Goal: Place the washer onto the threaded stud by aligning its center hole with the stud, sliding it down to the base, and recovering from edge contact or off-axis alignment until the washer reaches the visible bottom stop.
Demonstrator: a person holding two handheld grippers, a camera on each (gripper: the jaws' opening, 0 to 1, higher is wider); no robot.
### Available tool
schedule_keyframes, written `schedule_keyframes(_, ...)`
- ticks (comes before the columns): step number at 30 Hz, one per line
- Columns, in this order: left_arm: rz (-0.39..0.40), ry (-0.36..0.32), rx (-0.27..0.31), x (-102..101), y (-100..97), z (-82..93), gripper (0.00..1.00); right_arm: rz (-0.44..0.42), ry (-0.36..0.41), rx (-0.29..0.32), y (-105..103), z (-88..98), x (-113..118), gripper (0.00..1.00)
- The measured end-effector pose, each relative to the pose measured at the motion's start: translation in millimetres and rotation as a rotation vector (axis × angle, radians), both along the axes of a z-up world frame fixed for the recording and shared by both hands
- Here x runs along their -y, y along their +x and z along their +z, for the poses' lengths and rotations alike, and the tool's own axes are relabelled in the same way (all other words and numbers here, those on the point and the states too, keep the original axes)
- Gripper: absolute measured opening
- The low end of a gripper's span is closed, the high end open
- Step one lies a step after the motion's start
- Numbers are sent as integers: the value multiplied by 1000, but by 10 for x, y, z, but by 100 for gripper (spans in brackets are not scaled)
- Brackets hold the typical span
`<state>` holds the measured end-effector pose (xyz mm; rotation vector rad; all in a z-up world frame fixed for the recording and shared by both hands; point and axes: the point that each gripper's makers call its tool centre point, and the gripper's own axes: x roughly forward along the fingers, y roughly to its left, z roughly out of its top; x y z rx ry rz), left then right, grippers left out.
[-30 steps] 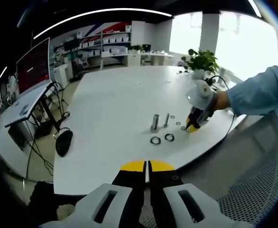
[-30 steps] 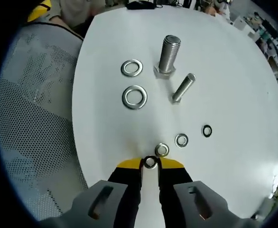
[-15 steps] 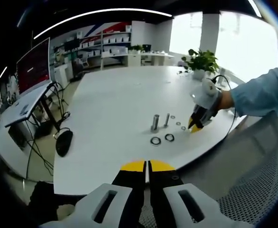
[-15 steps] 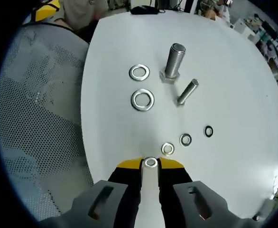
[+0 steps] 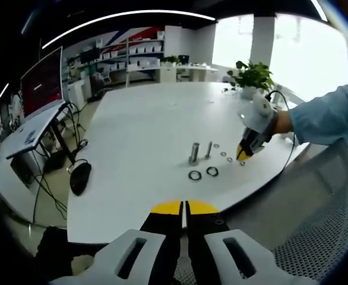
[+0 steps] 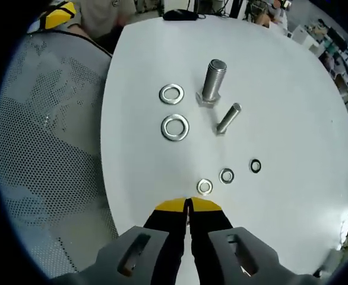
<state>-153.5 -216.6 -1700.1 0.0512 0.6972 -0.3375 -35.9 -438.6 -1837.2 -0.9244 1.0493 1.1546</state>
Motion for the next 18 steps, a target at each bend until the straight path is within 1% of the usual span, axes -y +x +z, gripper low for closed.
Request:
schedule_keyframes(4, 6, -6, 16, -4, 13, 25, 0, 1, 18, 6, 7, 75, -3, 3)
schedule_keyframes(6, 5, -4, 13, -4, 11, 20, 0, -5, 21, 7, 11, 86, 20, 3)
schedule_keyframes(10, 1, -3, 9, 0, 8, 14, 0, -21, 10, -3, 4, 33, 126, 4)
schedule_keyframes(12, 3, -3, 10, -1, 9, 16, 0, -25, -8, -12, -20, -4, 196, 7)
schedule_keyframes(16, 5, -3, 9, -6, 11, 13, 0, -42, -28, -51, -79, -86, 284, 17)
schedule_keyframes(18, 5, -3, 8, -7, 10, 13, 0, -39, -30, -63, -104, -112, 297, 18)
